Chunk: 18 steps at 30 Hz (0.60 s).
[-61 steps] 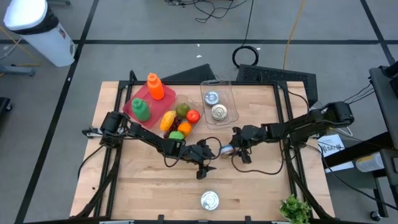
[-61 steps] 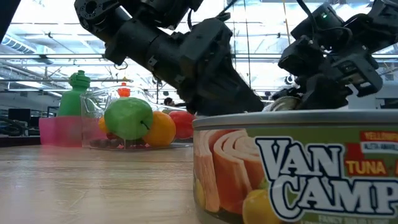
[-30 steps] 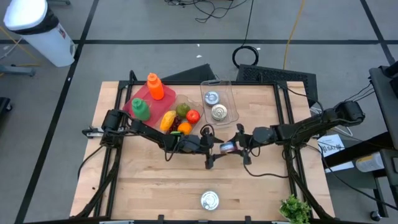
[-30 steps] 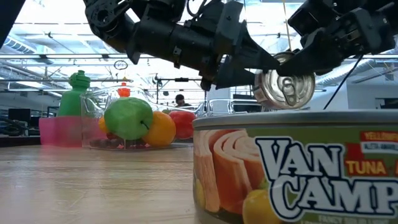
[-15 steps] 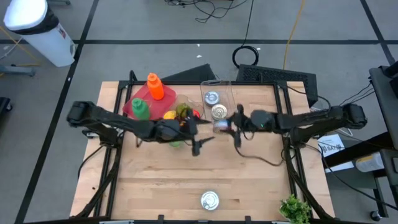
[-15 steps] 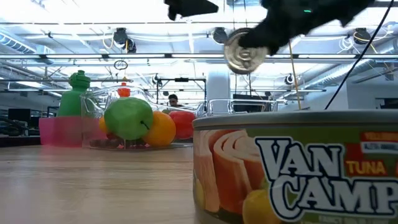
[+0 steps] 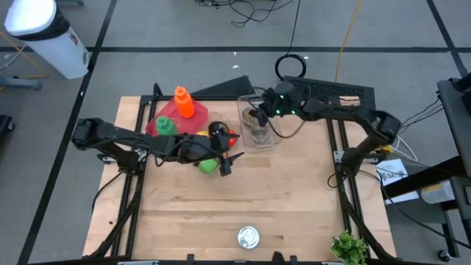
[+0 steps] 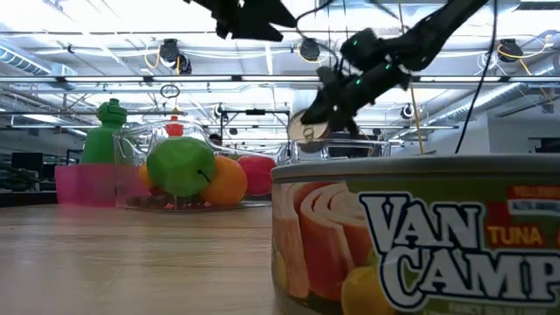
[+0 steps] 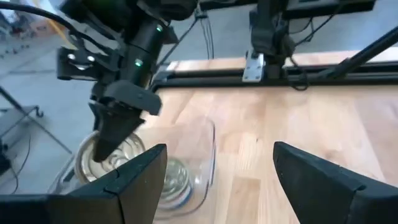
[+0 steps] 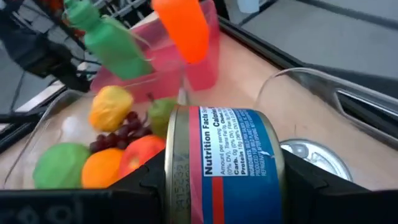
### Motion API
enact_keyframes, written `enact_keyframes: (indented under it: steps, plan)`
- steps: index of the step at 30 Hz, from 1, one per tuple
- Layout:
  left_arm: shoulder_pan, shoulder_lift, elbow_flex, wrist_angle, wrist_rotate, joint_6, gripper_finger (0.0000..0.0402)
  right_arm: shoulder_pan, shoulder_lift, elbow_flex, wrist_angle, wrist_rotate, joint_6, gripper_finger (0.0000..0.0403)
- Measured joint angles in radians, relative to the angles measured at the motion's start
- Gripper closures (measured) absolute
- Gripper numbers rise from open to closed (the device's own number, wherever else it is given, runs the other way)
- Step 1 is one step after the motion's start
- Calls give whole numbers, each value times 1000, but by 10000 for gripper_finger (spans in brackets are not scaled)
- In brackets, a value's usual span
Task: Pick & Place Food Item
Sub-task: Put the blue pink tuna can into the right transparent bin
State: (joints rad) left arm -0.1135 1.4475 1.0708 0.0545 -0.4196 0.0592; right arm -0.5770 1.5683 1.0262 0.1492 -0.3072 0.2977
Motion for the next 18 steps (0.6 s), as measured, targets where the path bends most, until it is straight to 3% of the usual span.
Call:
enact_keyframes:
  steps: [8,18]
  plan:
    - [32,0,0,-61,0,-41,101,-24,183,69,40,-9,21,228]
    - [37,0,0,-83,1,-45,101,-3,230,75,44,-8,-20,227]
